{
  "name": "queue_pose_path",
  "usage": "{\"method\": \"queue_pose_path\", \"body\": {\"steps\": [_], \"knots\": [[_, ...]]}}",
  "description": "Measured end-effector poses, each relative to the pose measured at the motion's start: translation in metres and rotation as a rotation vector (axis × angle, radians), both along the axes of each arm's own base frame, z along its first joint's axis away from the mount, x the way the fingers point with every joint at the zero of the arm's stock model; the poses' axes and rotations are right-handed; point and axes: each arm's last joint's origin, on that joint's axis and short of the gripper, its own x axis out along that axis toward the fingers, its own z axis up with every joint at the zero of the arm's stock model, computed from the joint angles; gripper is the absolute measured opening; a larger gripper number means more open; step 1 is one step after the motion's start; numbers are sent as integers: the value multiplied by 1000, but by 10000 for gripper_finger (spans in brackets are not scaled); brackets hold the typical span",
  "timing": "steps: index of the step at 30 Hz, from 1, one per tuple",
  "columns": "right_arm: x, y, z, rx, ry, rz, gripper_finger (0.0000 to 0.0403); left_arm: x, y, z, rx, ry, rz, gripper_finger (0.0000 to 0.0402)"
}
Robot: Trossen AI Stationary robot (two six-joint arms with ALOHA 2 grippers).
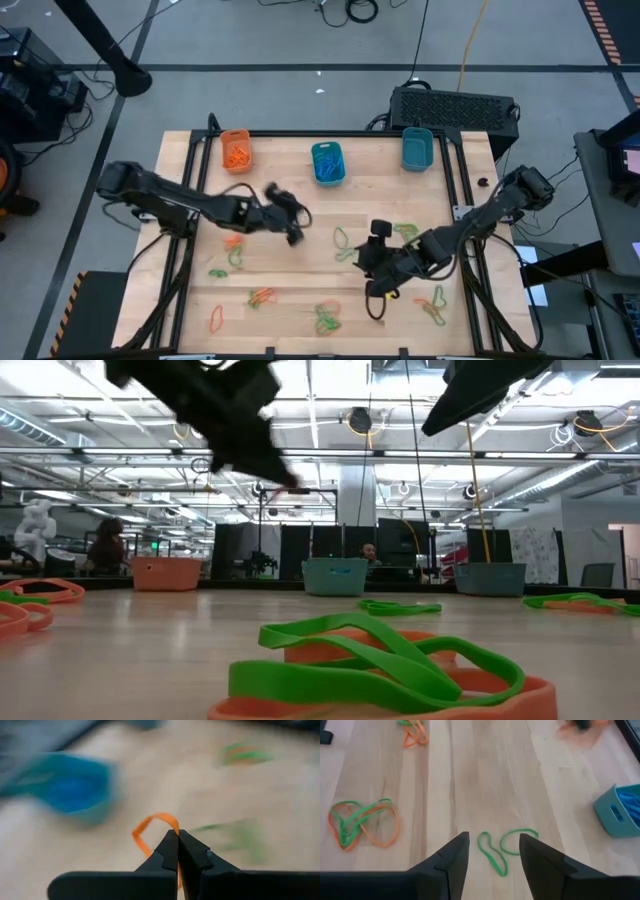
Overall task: Sort rubber bands into baskets
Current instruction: Put the orange rubber band into the orange bin
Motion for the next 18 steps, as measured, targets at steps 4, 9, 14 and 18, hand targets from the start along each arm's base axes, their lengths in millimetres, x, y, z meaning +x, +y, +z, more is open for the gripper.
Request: {"method": "queue_pose_path", "body": {"steps": [4,9,14,18], "knots": [[-3,4,0,-29,-21,-6,167,-38,29,13,148,183,231,1],[-7,7,-7,-55,-21,-3,167,-76,76,20,136,358,472,1],[-10,5,-16,-47,-4,-29,167,-99,124,17,95,500,626,1],[-12,4,-22,-55,11,-32,167,-113,160,13,-3,542,670,1]]}}
